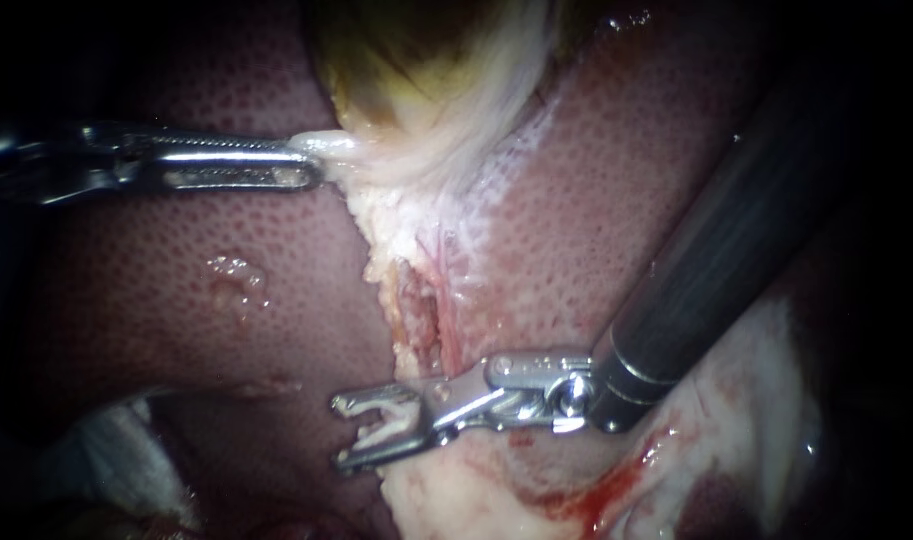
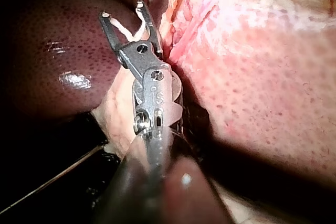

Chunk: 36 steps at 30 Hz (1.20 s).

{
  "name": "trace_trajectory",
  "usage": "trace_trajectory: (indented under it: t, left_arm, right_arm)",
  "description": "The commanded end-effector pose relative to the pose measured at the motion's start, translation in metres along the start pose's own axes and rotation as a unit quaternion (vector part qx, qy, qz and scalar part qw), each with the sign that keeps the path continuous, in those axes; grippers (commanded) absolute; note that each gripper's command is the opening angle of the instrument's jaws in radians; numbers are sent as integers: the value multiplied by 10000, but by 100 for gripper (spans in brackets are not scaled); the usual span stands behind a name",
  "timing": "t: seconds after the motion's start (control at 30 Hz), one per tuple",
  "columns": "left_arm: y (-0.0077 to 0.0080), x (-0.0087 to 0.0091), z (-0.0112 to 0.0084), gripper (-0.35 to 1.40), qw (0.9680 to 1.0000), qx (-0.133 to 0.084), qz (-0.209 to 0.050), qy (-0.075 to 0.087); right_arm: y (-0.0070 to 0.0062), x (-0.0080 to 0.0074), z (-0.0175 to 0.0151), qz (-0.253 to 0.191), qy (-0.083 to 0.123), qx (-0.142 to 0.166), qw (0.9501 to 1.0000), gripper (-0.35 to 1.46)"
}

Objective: Clipping first clip left tube

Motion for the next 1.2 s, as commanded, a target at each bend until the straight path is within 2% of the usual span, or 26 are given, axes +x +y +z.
trace_trajectory:
  t: [0.03,0.2,0.33,0.43,0.67,0.93,1.2]
  left_arm:
    - [0,0,0,-35,10000,0,0,0]
    - [0,0,-1,-35,10000,-3,1,-1]
    - [0,-1,-3,-35,10000,-9,1,-2]
    - [0,-1,-4,-35,10000,-13,1,-3]
    - [0,-1,-6,-35,10000,-18,2,-4]
    - [2,-1,-7,-35,10000,-16,2,-4]
    - [3,-1,-8,-35,10000,-18,2,-4]
  right_arm:
    - [0,0,0,0,0,1,10000,37]
    - [-5,0,-5,-3,-9,45,10000,39]
    - [-11,7,-20,17,-22,100,9999,37]
    - [-15,15,-39,48,-39,129,9999,36]
    - [-20,35,-91,176,38,-36,9998,39]
    - [-16,49,-129,95,103,-199,9997,40]
    - [-6,44,-119,84,105,-242,9996,42]
